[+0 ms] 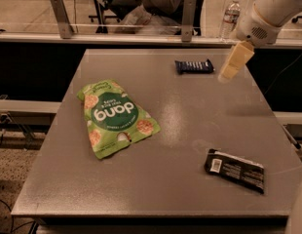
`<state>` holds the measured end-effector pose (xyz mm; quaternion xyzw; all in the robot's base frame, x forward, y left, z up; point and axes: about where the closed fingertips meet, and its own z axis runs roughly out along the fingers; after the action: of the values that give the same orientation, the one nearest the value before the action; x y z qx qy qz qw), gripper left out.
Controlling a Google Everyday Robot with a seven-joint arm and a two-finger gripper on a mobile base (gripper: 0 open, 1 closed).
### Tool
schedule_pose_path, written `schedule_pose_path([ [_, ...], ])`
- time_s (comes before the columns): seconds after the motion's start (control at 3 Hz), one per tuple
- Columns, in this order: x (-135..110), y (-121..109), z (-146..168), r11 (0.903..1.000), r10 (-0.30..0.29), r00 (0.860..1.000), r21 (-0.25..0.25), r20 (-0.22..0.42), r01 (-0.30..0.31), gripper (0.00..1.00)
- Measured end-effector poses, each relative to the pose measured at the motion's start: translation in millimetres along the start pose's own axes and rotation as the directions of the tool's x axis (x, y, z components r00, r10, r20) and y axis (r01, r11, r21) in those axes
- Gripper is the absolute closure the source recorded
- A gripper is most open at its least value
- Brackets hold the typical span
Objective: Move rxbar blueberry near green rice chip bag
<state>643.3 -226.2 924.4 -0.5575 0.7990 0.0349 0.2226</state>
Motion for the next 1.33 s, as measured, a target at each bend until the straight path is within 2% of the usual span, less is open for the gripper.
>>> schedule_pose_path([
  [0.33, 0.0, -27.0, 29.3, 0.9997, 0.023, 1.0, 0.004, 0.009, -0.023, 0.0],
  [0.67, -4.9, -43.6, 53.7, 0.9993, 0.036, 0.999, 0.004, 0.016, -0.036, 0.0],
  [1.33, -11.3, -58.4, 92.1, 0.9965, 0.082, 0.996, -0.019, 0.018, -0.082, 0.0],
])
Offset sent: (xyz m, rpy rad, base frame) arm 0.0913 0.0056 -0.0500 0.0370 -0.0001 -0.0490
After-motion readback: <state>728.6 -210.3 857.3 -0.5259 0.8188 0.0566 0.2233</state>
